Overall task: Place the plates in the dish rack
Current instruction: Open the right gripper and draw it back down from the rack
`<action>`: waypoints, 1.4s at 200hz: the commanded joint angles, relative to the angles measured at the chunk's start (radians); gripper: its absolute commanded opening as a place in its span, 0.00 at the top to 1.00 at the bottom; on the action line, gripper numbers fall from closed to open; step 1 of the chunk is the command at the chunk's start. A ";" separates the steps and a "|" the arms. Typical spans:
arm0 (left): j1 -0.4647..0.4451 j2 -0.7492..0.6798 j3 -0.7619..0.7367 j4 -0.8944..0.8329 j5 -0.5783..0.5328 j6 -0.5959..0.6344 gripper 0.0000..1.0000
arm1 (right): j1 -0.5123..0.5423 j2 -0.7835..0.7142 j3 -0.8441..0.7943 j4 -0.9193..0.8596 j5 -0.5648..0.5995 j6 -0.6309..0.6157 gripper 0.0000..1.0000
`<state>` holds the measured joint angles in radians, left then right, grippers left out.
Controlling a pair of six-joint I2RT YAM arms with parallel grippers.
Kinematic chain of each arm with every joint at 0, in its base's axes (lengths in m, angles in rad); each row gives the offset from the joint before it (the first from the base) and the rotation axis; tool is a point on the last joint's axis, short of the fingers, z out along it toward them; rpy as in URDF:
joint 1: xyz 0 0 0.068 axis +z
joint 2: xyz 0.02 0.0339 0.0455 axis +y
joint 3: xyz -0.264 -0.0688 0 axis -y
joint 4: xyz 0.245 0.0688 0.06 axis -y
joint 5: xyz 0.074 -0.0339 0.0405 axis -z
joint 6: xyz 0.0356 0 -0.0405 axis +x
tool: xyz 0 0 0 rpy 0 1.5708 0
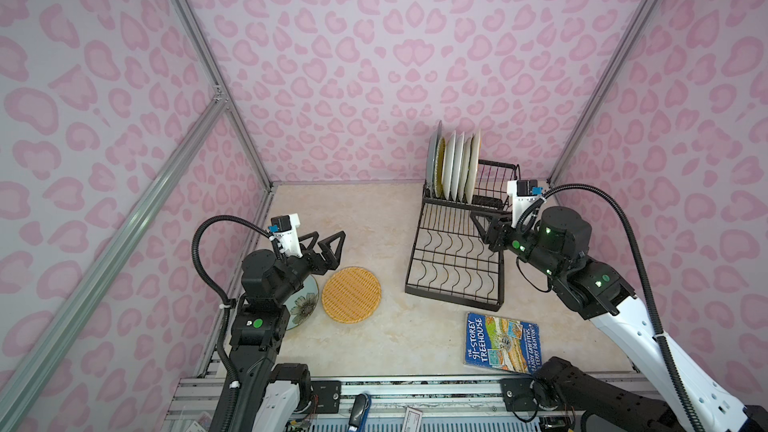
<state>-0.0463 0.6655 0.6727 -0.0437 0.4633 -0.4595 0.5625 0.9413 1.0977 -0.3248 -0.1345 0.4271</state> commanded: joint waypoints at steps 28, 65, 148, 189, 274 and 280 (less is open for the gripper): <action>-0.030 -0.026 0.011 -0.101 -0.059 0.021 0.02 | 0.021 -0.087 -0.241 0.269 -0.110 0.016 0.58; -0.029 -0.046 -0.012 -0.319 -0.013 -0.133 0.02 | 0.038 -0.067 -0.420 0.503 -0.201 0.020 0.53; -0.028 -0.242 -0.166 -0.702 -0.134 -0.475 0.02 | 0.159 0.113 -0.613 0.801 -0.242 -0.005 0.31; -0.029 -0.245 -0.237 -0.759 -0.168 -0.482 0.02 | 0.237 0.176 -0.660 0.877 -0.196 -0.040 0.29; -0.029 -0.130 -0.390 -0.557 -0.140 -0.516 0.12 | 0.237 0.206 -0.690 0.969 -0.253 -0.024 0.15; -0.028 -0.125 -0.400 -0.536 -0.140 -0.527 0.13 | 0.237 0.215 -0.688 0.984 -0.268 -0.015 0.13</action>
<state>-0.0750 0.5243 0.3016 -0.6849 0.3145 -0.9596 0.7967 1.1378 0.4141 0.5743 -0.3515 0.3992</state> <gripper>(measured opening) 0.886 0.851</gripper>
